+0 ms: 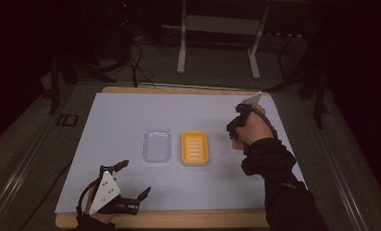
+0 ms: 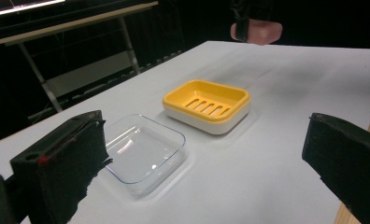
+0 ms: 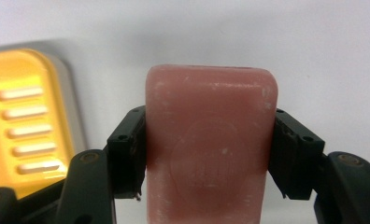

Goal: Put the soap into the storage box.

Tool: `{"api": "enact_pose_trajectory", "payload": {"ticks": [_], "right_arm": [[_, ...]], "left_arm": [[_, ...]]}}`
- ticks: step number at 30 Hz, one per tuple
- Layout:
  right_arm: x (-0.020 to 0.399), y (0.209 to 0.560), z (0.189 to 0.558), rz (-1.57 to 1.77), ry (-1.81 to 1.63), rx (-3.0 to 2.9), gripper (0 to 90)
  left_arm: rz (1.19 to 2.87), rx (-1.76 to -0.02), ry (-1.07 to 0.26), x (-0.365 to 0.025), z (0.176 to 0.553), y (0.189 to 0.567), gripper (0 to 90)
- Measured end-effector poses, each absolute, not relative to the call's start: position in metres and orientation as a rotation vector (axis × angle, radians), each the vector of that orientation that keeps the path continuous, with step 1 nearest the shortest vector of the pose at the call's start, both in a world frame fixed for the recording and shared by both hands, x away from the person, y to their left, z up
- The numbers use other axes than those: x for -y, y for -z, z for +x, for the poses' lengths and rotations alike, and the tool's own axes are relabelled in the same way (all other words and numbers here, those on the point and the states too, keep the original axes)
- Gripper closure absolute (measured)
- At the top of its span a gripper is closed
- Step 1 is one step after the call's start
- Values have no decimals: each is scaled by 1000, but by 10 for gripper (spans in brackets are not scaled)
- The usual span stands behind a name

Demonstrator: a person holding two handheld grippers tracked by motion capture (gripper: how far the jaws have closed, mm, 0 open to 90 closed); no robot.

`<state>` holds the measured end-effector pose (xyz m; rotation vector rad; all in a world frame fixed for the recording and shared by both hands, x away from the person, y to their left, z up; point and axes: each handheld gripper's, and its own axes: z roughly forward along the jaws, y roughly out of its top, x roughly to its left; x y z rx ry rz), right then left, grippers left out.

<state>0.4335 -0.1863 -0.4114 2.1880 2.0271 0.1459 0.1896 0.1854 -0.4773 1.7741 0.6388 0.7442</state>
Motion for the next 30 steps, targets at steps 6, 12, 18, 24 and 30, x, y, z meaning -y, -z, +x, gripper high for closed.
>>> {"api": "enact_pose_trajectory", "payload": {"ticks": [6, 12, 18, 24, 30], "right_arm": [[166, 398, 432, 2144, -178, -2065, 378], [149, 387, 429, 2104, -206, -2092, 378], [131, 381, 426, 2075, -233, -2128, 377], [112, 383, 423, 2054, -235, -2161, 378], [92, 389, 419, 2028, -264, -2196, 377]], "left_arm": [[1775, -639, -746, -185, 190, 477, 6], [1778, -638, -745, -186, 190, 477, 6], [1777, -639, -743, -185, 190, 477, 6], [1777, -640, -742, -186, 190, 477, 6], [1772, -640, -741, -186, 190, 477, 6]]}}
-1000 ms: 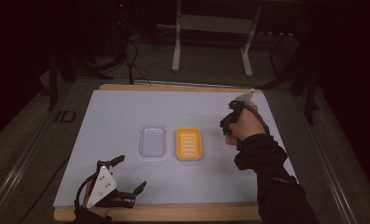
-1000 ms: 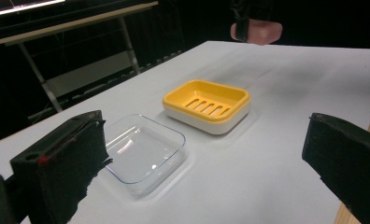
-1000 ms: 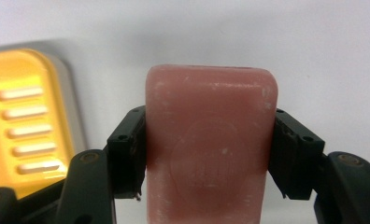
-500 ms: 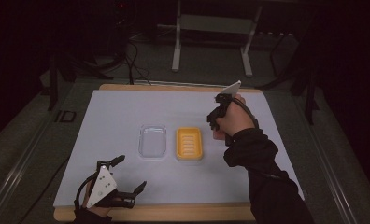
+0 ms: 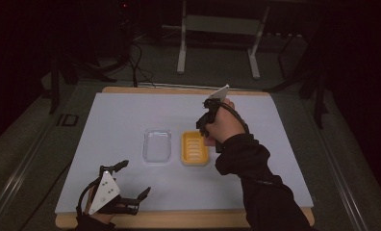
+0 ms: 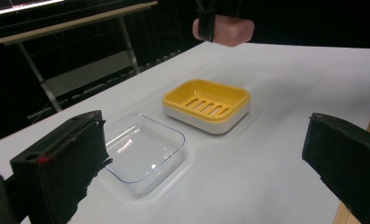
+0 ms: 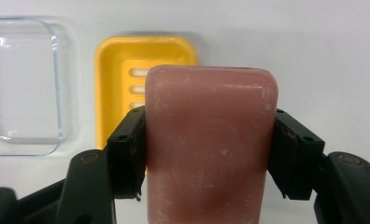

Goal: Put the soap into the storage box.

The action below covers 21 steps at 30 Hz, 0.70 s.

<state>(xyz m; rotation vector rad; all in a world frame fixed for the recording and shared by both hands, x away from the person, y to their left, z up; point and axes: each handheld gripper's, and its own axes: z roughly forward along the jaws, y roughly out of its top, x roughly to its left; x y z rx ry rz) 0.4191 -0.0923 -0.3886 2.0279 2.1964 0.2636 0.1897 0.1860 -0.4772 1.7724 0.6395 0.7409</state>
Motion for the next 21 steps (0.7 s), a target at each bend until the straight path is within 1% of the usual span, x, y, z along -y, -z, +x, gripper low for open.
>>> {"api": "enact_pose_trajectory", "payload": {"ticks": [9, 21], "right_arm": [[68, 402, 415, 1998, -281, -2246, 378], [58, 436, 417, 2012, -280, -2296, 378]], "left_arm": [[1776, -637, -739, -186, 190, 477, 6], [1779, -634, -737, -186, 189, 477, 6]]}}
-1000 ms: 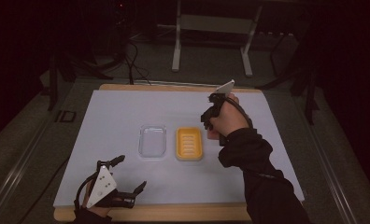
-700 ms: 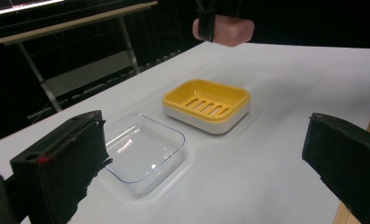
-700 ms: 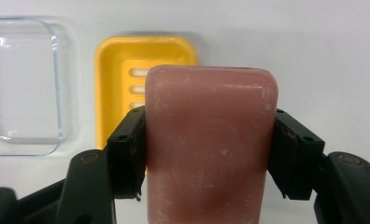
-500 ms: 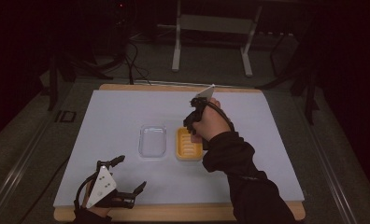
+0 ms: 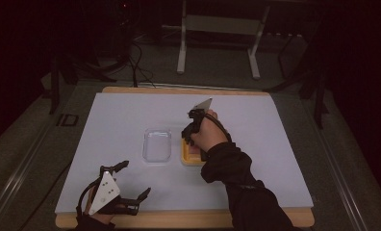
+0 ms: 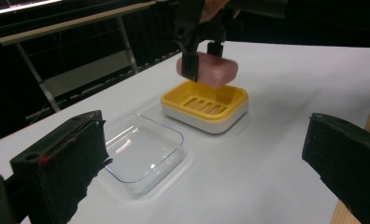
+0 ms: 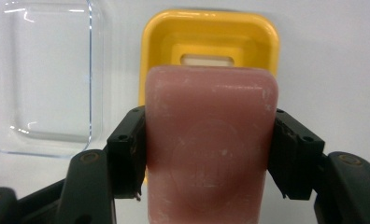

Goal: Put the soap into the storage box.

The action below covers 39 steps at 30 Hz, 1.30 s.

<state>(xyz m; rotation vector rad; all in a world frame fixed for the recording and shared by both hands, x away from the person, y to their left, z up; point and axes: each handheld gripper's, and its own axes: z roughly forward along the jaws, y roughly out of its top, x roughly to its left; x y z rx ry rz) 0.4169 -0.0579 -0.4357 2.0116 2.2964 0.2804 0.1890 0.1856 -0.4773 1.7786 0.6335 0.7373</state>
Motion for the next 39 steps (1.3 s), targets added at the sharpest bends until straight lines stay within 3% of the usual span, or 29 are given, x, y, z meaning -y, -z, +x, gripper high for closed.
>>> {"api": "enact_pose_trajectory", "payload": {"ticks": [22, 39], "right_arm": [[53, 483, 428, 2016, -181, -2327, 369], [67, 444, 422, 1883, -377, -2419, 337]], "left_arm": [[1777, -629, -757, -185, 188, 477, 6], [1785, -631, -753, -185, 189, 477, 6]]}}
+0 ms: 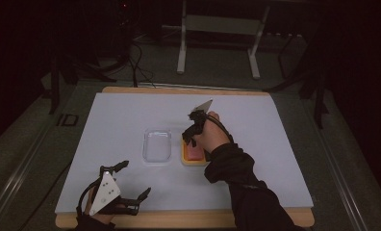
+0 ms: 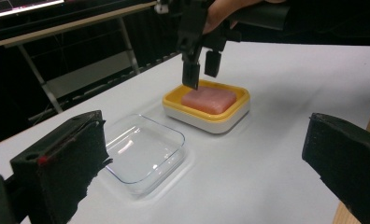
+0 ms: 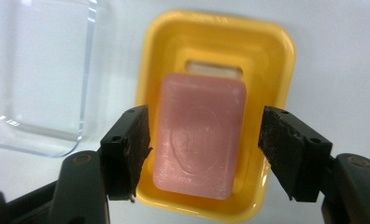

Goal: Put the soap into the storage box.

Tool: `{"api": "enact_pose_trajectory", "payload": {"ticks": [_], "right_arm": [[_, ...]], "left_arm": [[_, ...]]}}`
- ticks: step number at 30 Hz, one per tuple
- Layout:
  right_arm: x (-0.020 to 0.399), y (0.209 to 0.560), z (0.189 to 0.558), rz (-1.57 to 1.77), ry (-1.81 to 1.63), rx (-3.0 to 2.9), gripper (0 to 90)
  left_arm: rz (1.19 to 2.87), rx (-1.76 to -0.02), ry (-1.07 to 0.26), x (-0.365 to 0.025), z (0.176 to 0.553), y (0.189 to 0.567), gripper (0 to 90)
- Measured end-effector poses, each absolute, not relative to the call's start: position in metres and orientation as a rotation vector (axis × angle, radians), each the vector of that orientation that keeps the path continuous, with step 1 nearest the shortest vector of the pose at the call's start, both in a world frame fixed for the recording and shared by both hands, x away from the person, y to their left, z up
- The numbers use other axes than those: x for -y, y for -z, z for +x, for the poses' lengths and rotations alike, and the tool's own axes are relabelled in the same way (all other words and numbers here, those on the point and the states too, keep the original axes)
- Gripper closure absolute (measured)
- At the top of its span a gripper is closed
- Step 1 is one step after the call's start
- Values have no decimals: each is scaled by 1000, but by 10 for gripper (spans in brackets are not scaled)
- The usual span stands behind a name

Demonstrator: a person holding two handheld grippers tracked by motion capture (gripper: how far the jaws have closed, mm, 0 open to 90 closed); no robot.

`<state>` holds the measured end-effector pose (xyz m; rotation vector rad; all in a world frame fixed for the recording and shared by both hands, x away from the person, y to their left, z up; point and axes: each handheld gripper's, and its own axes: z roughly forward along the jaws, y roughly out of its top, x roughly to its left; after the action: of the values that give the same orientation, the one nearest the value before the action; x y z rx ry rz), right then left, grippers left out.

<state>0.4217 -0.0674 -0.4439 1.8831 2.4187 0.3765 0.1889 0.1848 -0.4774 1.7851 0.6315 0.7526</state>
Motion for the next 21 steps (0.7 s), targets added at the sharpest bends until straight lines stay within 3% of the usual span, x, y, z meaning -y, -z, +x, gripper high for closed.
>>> {"api": "enact_pose_trajectory", "payload": {"ticks": [6, 21], "right_arm": [[80, 433, 413, 1679, -556, -2531, 286], [137, 413, 392, 1436, -851, -2618, 262]], "left_arm": [[1788, -632, -755, -185, 189, 478, 6], [1797, -631, -755, -183, 189, 478, 6]]}}
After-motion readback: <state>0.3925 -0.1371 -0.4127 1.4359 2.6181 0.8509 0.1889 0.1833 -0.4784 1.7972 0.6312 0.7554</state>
